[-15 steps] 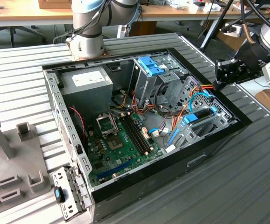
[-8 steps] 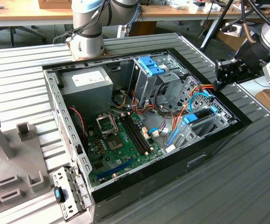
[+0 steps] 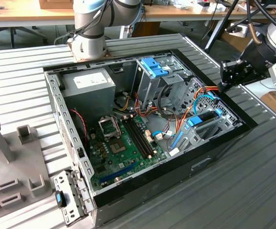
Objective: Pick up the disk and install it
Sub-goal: 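Insert the disk into the insertion slot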
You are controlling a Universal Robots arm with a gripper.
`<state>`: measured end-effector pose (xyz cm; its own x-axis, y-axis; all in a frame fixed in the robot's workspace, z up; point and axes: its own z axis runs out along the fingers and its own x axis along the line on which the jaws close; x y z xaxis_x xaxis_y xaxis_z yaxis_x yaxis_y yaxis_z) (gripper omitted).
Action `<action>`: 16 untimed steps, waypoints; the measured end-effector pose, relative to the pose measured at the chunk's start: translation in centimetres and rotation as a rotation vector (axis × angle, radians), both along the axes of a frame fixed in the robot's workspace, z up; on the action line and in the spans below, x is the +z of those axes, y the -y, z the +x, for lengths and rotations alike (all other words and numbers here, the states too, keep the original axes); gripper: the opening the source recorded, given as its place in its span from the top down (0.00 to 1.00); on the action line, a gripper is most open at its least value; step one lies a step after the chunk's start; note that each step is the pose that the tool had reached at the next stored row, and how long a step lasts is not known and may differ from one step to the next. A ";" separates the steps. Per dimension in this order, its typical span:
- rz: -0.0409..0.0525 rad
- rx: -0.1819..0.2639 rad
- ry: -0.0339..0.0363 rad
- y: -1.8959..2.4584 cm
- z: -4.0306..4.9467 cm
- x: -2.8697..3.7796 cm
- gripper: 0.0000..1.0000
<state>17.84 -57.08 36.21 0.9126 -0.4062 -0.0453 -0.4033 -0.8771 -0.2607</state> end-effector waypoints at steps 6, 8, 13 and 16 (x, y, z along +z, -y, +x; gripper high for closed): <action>-0.0004 0.000 0.0004 -0.01 -0.11 0.07 0.83; -0.0002 -0.001 0.0031 0.00 -0.49 0.19 0.83; -0.0001 -0.003 0.0114 0.00 -0.76 0.93 0.83; -0.0001 -0.004 0.0185 0.00 -0.82 1.41 0.83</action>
<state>17.02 -57.08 37.62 0.9117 -0.4099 -0.0284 -0.4020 -0.8755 -0.2681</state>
